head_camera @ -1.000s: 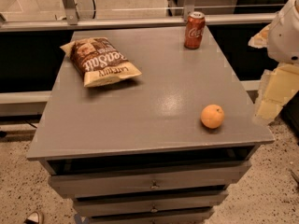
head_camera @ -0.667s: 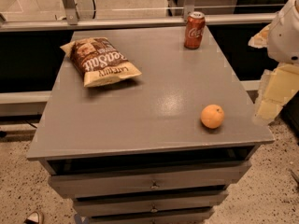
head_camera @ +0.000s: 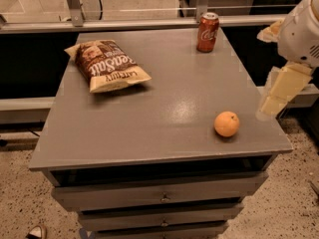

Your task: Move coke can near orange

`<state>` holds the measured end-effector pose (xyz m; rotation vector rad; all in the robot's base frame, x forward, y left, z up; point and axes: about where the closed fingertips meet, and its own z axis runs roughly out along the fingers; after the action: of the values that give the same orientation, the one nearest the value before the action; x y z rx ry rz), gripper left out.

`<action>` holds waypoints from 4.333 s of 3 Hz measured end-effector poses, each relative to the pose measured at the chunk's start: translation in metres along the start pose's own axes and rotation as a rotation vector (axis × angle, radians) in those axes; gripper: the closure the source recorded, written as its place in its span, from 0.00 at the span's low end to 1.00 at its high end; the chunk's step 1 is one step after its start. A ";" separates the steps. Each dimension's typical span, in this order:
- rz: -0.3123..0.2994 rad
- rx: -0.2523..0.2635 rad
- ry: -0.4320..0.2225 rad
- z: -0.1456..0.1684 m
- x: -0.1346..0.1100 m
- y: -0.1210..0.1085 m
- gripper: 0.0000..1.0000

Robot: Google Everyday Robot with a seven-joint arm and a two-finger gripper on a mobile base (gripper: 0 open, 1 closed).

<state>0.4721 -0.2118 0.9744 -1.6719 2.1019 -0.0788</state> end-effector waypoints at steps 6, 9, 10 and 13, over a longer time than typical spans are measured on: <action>0.391 0.281 -0.552 0.162 -0.015 -0.281 0.00; 0.560 0.251 -0.738 0.213 -0.046 -0.315 0.15; 0.570 0.264 -0.771 0.212 -0.052 -0.319 0.39; 0.453 0.172 -0.763 0.169 -0.075 -0.268 1.00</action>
Offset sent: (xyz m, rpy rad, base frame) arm 0.1958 -0.0116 0.0333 0.3872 -0.4046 -0.0305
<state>0.7926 -0.1736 0.9310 -0.8802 1.7420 0.4363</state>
